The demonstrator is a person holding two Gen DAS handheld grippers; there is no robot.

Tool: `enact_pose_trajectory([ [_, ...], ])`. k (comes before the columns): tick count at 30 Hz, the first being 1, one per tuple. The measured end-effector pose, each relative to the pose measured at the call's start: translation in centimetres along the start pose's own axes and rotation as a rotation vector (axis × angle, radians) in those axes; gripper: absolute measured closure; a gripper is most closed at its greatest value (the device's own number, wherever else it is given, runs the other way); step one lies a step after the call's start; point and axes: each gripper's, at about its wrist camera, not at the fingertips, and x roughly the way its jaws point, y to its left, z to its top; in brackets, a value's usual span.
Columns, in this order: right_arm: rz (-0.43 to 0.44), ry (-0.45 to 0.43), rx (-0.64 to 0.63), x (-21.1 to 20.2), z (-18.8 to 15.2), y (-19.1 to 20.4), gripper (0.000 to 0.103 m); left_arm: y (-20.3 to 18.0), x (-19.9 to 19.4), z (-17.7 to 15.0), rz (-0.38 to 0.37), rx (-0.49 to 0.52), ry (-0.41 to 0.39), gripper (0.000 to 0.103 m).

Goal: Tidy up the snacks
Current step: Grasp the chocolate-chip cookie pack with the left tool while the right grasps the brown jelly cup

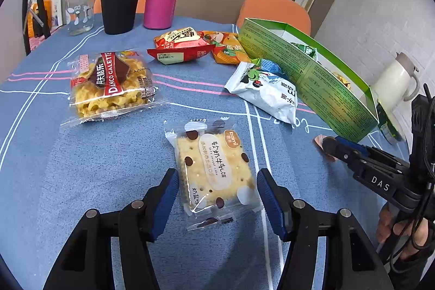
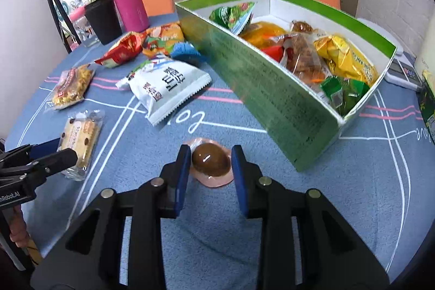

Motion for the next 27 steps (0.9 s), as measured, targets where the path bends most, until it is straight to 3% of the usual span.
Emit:
enact_pose_trajectory([
  [2,0.0,-0.004,-0.007,-0.1,-0.1,0.2,0.073,-0.2,0.1,0.0,0.015,0.01,-0.003,0.05],
  [3,0.002,-0.005,-0.009,-0.2,-0.2,0.3,0.073,-0.1,0.1,-0.1,0.018,0.014,-0.003,0.061],
  [9,0.05,-0.009,0.01,-0.6,-0.6,0.1,0.074,-0.3,0.1,0.1,0.021,0.01,0.008,0.063],
  [11,0.057,-0.009,0.024,-0.6,-0.7,-0.1,0.073,-0.5,0.4,0.4,0.03,-0.001,0.024,0.048],
  [12,0.054,-0.011,0.032,-0.7,-0.7,-0.3,0.073,-0.7,0.6,0.6,0.04,-0.01,0.031,0.029],
  [13,0.054,-0.012,0.038,-0.7,-0.7,-0.4,0.073,-0.9,0.8,0.7,0.056,-0.021,0.03,0.02],
  [17,0.06,-0.013,0.047,-0.8,-0.8,-0.5,0.073,-2.1,2.0,1.3,0.128,0.006,0.029,0.02],
  [20,0.064,-0.015,0.046,-0.9,-0.8,-0.5,0.073,-3.4,3.2,1.1,0.214,0.128,0.003,0.021],
  [22,0.073,-0.015,0.043,-0.9,-0.8,-0.4,0.073,-3.6,2.6,1.0,0.187,0.145,-0.013,0.042],
  [27,0.084,-0.041,0.023,-1.4,-0.9,0.1,0.074,-3.4,1.7,0.9,0.117,0.133,0.003,0.043],
])
